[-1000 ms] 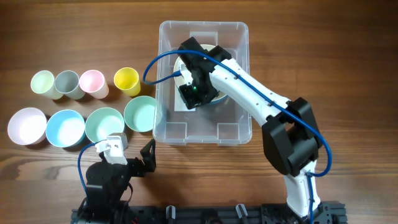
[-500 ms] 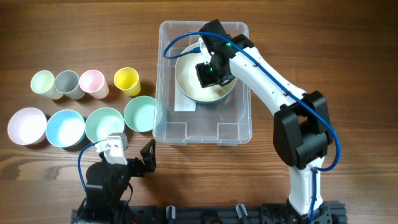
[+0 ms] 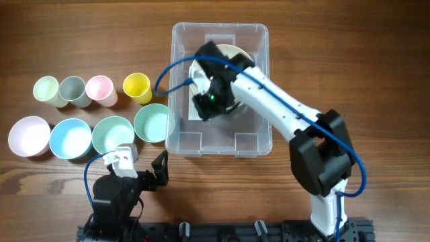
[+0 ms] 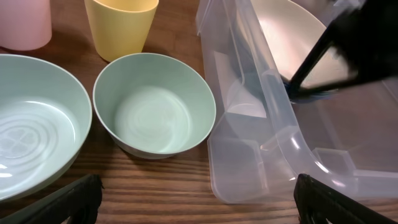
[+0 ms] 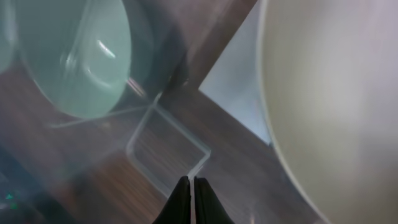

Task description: Pack container

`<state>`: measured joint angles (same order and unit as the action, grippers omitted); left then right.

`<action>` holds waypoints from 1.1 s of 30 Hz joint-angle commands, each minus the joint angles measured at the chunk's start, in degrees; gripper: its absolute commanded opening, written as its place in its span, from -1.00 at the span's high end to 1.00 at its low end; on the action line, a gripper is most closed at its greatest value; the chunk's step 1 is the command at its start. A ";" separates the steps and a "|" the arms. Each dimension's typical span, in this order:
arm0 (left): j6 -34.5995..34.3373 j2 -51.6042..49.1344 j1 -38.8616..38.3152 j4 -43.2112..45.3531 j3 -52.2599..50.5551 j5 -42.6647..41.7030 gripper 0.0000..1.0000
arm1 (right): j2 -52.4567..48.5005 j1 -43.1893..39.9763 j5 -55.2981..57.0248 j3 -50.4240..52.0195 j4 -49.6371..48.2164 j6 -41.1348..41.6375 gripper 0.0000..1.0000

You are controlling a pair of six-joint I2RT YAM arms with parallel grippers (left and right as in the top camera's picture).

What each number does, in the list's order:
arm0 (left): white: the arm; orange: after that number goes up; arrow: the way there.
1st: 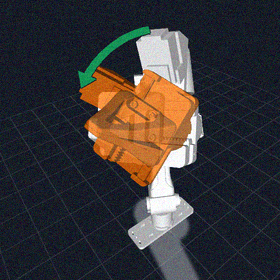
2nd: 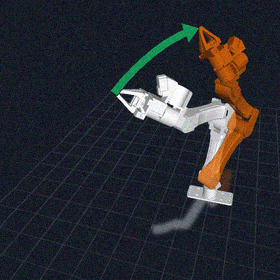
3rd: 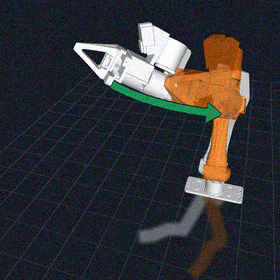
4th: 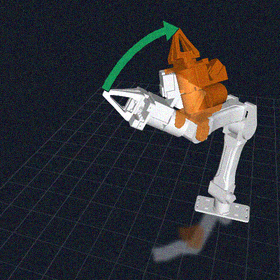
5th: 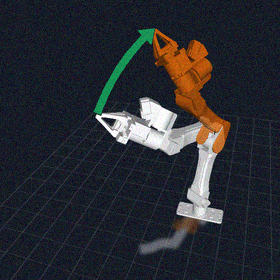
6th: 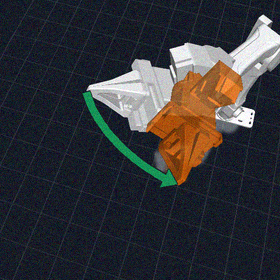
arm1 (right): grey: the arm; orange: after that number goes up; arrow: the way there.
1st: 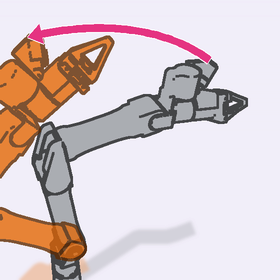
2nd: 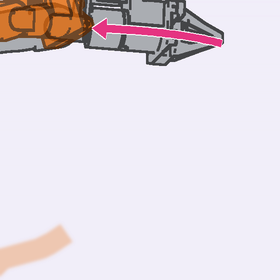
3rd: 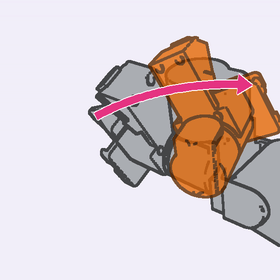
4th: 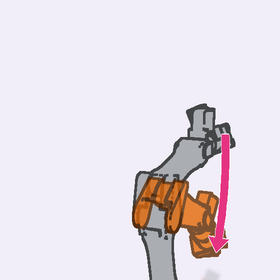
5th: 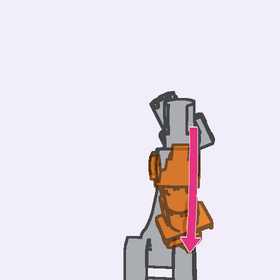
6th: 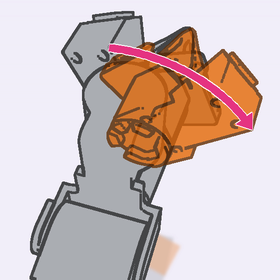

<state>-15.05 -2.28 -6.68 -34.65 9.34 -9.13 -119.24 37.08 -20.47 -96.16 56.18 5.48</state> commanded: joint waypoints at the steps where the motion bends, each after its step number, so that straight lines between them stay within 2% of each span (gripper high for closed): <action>1: 1.16 0.46 -0.24 0.20 -0.31 -0.87 -1.00 | 0.28 0.61 3.32 6.05 -4.46 0.59 0.91; 4: 1.16 0.46 -0.24 0.20 -0.31 -0.87 -0.99 | 0.28 -0.11 9.31 8.57 -8.17 4.02 0.91; 9: 1.16 0.46 -0.22 0.20 -0.31 -0.87 -0.99 | 0.31 -2.21 16.11 8.63 -13.79 5.05 0.91; 13: 1.18 0.46 -0.24 0.20 -0.31 -0.87 -1.00 | 0.46 -2.23 16.46 7.21 -15.80 4.96 0.88; 19: 1.16 0.46 -0.22 0.20 -0.31 -0.87 -0.99 | 8.13 -2.21 14.95 4.20 -9.29 5.92 0.75; 21: 1.16 0.46 -0.24 0.20 -0.31 -0.87 -1.00 | 15.23 -3.23 14.95 3.61 -5.01 10.32 0.75; 24: 1.16 0.46 -0.24 0.20 -0.31 -0.87 -0.99 | 22.60 -5.97 14.93 3.61 -0.13 12.48 0.73; 28: 1.16 0.46 -0.24 0.20 -0.31 -0.87 -1.00 | 26.25 -9.33 14.82 3.63 8.04 12.94 0.66; 30: 1.16 0.46 -0.24 0.20 -0.31 -0.87 -1.00 | 25.70 -10.32 17.86 4.46 11.43 14.19 0.47; 32: 1.16 0.46 -0.22 0.20 -0.31 -0.87 -1.00 | 25.44 -11.52 21.27 6.47 12.26 17.38 0.09; 33: 1.16 0.46 -0.24 0.20 -0.31 -0.87 -1.00 | 25.35 -12.63 21.90 7.96 12.04 18.34 -0.17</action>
<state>-15.05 -2.28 -6.68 -34.65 9.34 -9.13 -91.83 26.48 -3.92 -91.92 67.79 18.81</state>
